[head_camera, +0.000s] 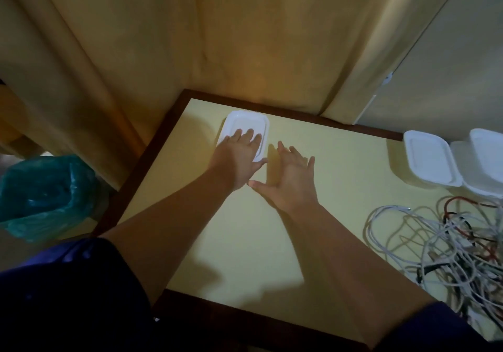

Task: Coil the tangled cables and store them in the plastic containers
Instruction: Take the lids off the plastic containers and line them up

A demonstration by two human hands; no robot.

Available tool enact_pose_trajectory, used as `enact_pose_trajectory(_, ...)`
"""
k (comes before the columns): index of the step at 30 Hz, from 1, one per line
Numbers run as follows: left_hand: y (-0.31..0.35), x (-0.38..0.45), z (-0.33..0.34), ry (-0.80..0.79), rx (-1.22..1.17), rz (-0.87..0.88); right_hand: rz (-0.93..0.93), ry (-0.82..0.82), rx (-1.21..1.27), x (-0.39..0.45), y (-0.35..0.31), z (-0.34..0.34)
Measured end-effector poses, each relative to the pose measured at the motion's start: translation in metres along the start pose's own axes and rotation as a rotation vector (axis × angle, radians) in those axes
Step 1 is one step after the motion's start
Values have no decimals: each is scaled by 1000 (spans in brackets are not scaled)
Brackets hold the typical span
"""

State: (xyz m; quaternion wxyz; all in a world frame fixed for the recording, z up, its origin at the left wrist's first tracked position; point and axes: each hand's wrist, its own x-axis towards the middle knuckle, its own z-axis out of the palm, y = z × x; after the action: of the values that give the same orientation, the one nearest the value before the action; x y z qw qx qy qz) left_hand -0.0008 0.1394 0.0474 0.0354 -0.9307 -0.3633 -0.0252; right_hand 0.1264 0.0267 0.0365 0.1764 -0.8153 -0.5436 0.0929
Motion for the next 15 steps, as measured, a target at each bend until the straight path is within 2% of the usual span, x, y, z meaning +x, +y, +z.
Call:
enact_pose_trajectory(4, 15, -28, 7, 203, -33, 134, -34, 11, 166, -1, -8, 10)
enact_pose_trajectory(7, 13, -40, 0, 241, -87, 128, -74, 59, 259, -10, -11, 19)
enact_pose_trajectory(12, 13, -40, -33, 403, -151, 176, -74, 78, 69, -19, -11, 26)
enact_pose_trajectory(15, 7, -29, -49, 450, -263, 113, -104, 101, 27, -24, -14, 29)
